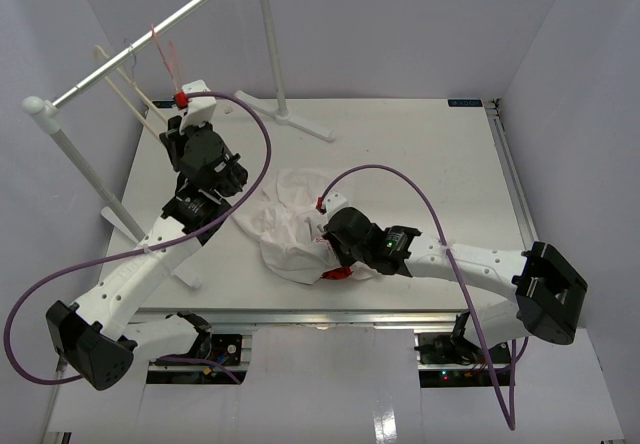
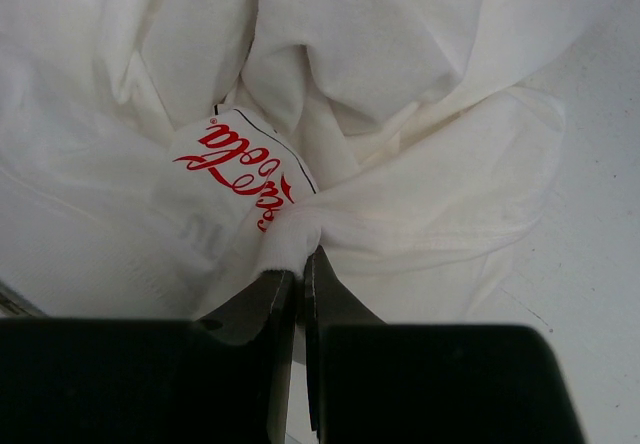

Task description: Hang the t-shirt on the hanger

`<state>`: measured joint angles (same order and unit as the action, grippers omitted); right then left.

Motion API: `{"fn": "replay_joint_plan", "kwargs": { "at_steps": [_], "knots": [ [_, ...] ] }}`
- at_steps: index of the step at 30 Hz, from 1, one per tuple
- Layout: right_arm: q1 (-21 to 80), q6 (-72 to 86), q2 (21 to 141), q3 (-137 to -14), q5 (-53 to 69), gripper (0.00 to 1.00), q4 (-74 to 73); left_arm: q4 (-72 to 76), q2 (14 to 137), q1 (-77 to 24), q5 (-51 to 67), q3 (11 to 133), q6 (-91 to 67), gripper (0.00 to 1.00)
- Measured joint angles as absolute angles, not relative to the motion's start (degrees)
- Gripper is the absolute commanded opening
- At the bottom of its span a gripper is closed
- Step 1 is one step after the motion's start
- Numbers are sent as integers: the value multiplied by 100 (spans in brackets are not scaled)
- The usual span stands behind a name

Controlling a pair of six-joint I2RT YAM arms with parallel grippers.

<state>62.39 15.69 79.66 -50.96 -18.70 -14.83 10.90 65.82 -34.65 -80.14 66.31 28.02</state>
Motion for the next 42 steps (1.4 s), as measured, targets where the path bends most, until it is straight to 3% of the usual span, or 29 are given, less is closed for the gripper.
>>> {"fn": "replay_joint_plan", "kwargs": {
  "at_steps": [10,17,27,42],
  "knots": [
    [6239,1517,8062,-5122,-1870,8,-1485,1065,6614,-3552,-8215,7533,3361,0],
    [6239,1484,8106,-5126,-1870,8,-1487,1112,6533,-4248,-8648,7657,3788,0],
    [6239,1474,8106,-5135,-1868,8,-1487,1833,5738,-4812,-8669,6709,4369,0],
    [6239,1457,8108,-5175,-1868,8,-1492,2004,5710,-5019,-8663,5970,4473,0]
  ]
}}
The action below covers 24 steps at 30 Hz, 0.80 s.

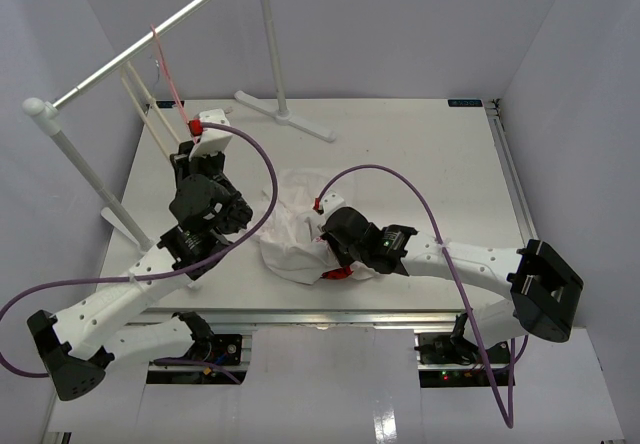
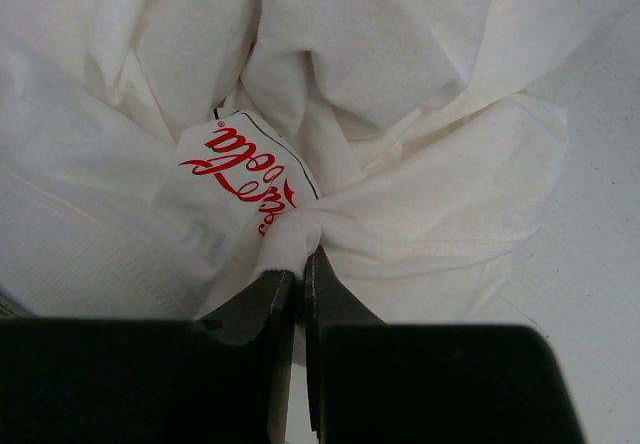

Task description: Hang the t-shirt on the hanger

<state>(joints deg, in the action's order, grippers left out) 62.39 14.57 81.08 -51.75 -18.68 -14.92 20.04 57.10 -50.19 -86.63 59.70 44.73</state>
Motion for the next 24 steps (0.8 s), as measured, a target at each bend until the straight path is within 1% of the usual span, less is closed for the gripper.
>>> {"fn": "replay_joint_plan", "kwargs": {
  "at_steps": [9,22,24],
  "knots": [
    [6239,1450,8285,-5222,-1897,8,-1510,2312,5626,-5693,-8680,5860,4826,0],
    [6239,1433,8499,-5316,-1987,8,-1550,2499,5522,-7330,-8701,5920,5006,0],
    [6239,1433,8512,-5317,-2018,8,-1559,2523,5529,-7446,-8697,5954,5014,0]
  ]
}}
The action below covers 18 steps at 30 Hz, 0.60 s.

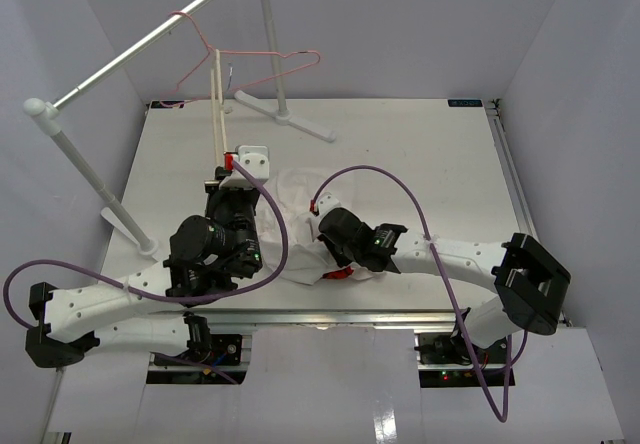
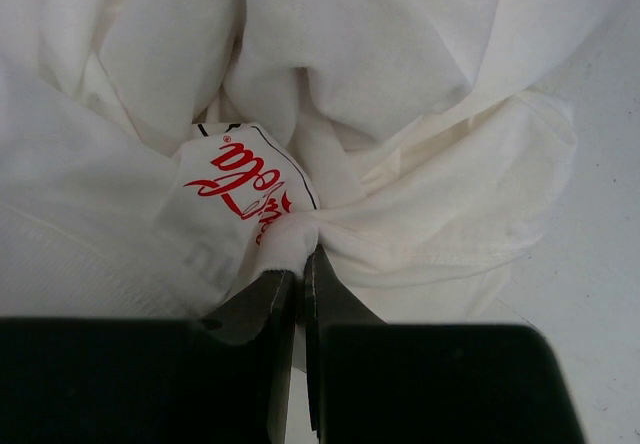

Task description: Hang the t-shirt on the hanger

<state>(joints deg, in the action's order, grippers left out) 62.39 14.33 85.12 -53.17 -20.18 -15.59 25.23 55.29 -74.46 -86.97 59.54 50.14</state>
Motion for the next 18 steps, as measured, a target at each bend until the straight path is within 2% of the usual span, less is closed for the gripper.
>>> {"fn": "replay_joint_plan", "kwargs": {
  "at_steps": [11,18],
  "knots": [
    [6239,1433,8517,-5317,-2116,8,-1611,2658,5732,-7640,-8702,5983,5253,0],
    [6239,1465,8517,-5319,-2257,8,-1629,2857,5945,-8699,-8724,6112,5323,0]
  ]
}}
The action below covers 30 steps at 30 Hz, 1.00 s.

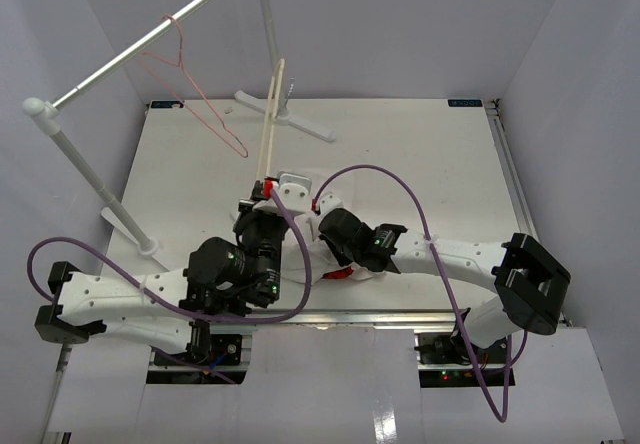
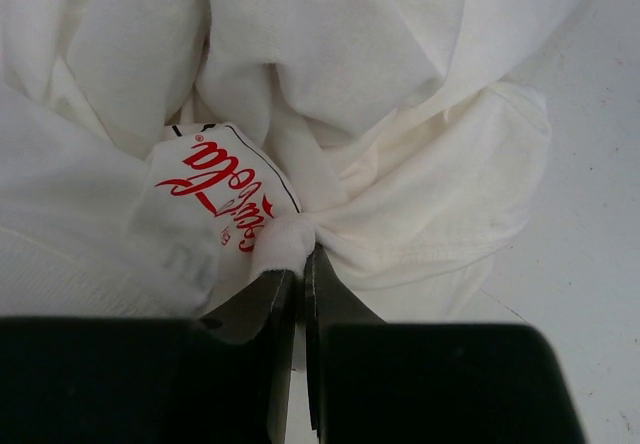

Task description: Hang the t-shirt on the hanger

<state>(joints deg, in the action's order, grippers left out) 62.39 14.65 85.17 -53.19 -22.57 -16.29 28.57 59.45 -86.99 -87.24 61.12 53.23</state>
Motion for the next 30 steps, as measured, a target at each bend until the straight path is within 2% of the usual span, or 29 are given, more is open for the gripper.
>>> {"fn": "replay_joint_plan", "kwargs": {
  "at_steps": [9,12,14,19,22,26,30],
  "knots": [
    [5679,1794,7998,-5167,-2344,8,-1588,2689,6917,-9502,-8414,6664,5105,0],
    [5323,1887,7662,-4942,-2213,8,-1463,1920,7000,-9599,-7692,6957,4433,0],
    [5188,1912,7488,-4824,-2144,8,-1401,930,6957,-9486,-6813,7368,3538,0],
    [5166,1938,7426,-4781,-1966,8,-1299,-175,6504,-8288,-4324,7841,2087,0],
    [5164,1997,7428,-4779,-1929,8,-1278,-588,6329,-6998,-2962,7861,1367,0],
    [4908,2096,7395,-4636,-1833,8,-1174,-657,6277,-6021,-1954,7278,801,0],
    [4225,2202,7298,-4404,-1545,8,-1136,-1157,6282,-5821,-1462,6461,425,0]
  ]
}}
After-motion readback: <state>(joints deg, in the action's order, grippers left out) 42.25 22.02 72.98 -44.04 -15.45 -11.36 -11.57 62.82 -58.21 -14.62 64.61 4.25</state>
